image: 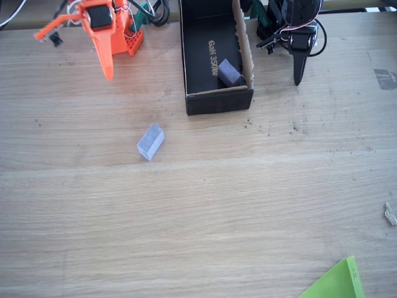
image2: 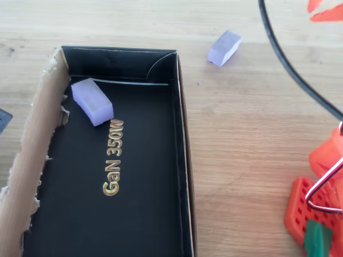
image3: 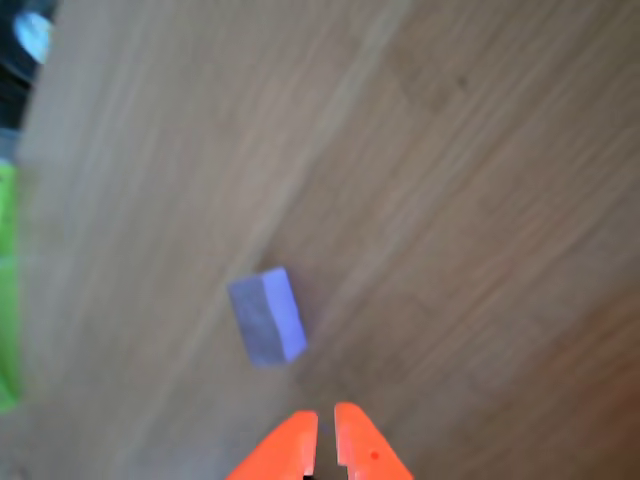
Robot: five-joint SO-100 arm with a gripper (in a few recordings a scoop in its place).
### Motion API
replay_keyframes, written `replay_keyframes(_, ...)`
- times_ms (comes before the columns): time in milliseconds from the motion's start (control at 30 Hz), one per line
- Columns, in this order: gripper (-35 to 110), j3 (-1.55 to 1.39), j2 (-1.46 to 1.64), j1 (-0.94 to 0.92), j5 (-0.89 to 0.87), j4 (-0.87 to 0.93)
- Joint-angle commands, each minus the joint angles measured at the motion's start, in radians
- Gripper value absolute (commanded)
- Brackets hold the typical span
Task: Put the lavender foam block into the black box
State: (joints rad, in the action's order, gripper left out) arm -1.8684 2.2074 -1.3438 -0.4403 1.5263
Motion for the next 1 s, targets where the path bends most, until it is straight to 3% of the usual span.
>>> replay_keyframes(0,0,0.175,-0.114,0.02,-0.037,0.097)
replay_keyframes(433,0,0.499,-0.454,0.101,-0.132,0.337)
replay_keyframes(967,0,0.672,-0.634,0.278,-0.14,0.311)
